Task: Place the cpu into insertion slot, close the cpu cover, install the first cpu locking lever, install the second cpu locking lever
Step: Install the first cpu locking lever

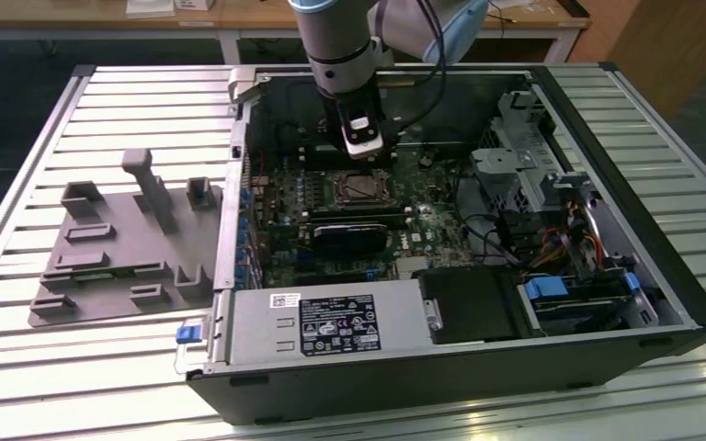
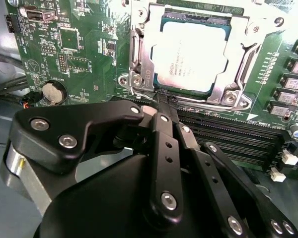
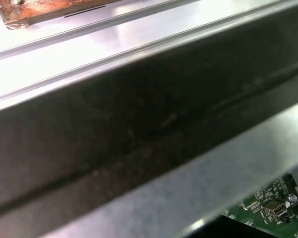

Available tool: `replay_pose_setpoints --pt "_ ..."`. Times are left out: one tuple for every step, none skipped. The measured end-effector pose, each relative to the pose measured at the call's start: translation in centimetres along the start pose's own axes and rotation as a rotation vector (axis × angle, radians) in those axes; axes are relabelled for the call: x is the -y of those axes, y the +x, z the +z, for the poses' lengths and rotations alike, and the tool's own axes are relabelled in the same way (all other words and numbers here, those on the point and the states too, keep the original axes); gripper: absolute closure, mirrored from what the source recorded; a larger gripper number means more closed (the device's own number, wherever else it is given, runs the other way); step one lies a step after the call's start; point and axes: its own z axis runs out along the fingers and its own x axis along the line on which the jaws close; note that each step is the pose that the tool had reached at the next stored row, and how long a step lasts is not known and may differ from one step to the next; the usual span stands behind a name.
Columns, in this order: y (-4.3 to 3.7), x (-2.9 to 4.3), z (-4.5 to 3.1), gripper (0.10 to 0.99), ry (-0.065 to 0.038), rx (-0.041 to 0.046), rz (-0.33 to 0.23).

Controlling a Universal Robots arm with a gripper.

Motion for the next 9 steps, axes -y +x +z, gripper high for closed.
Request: replay_pose_setpoints --pt "0.00 0.00 0.00 0.984 0.000 0.0000 0.000" --pt "0.00 -0.01 0.00 0.984 0.000 0.0000 0.000" --pt "0.00 -0.01 0.00 0.984 0.000 -0.0001 0.000" --pt "0.00 -0.01 0.00 0.984 -0.001 -0.0003 0.000" --pt "0.00 -0.01 0.01 0.984 -0.001 -0.0007 0.001" --pt "0.00 0.00 0.02 0.984 -0.003 -0.0012 0.001" --pt "0.01 0.00 0.05 0.984 -0.003 -0.0012 0.001" --pt "0.02 0.00 0.08 0.984 -0.003 -0.0014 0.001" --pt "0.02 0.01 0.11 0.984 -0.003 -0.0014 0.001"
